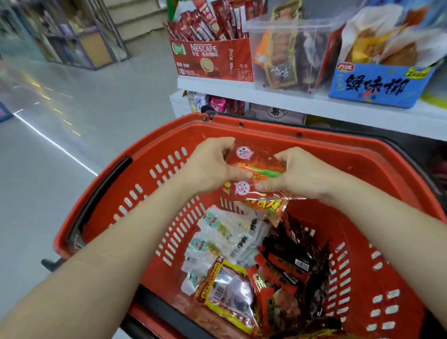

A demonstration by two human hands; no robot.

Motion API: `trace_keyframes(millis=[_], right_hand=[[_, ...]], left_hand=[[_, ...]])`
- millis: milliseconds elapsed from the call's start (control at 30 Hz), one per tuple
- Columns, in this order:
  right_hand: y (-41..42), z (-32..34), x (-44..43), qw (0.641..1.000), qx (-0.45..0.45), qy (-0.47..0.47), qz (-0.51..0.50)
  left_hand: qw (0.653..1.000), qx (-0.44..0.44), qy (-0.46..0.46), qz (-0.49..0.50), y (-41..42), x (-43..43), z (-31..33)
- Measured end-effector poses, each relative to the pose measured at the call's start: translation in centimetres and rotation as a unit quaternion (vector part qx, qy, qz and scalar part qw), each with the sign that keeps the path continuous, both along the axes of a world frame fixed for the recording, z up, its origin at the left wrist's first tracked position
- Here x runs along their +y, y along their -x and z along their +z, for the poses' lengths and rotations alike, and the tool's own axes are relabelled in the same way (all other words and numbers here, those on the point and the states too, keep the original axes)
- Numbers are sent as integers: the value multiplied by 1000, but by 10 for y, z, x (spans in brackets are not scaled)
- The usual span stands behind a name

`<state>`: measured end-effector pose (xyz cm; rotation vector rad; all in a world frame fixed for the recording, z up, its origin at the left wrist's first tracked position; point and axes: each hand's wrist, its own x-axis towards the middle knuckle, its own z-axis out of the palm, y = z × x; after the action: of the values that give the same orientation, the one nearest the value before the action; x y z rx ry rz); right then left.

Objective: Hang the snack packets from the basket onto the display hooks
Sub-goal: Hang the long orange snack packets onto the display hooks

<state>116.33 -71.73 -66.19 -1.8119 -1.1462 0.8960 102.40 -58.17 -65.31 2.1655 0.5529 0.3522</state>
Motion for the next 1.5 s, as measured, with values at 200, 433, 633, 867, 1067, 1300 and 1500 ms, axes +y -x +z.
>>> trace_keyframes(millis=[200,433,633,867,1067,1300,1500], right_hand=[[-11,3,-5,991,111,-29,-76],[-9,3,-4,973,180,-63,-128],[-5,1,-6,977,137,-92,-138],[2,6,-9,980,83,-130,-125],[9,13,-12,986,61,-129,-88],[1,18,-12,982,75,-129,-116],[0,29,-20,940,297,-113,-124]], left_hand=[[988,-72,102,93,12,15,0],[977,-112,175,52,19,8,13],[997,-47,66,-13,21,0,19],[996,11,-82,-9,22,-5,24],[985,-30,-152,72,17,-8,24],[984,-130,78,93,33,9,41],[988,-73,128,37,56,25,42]])
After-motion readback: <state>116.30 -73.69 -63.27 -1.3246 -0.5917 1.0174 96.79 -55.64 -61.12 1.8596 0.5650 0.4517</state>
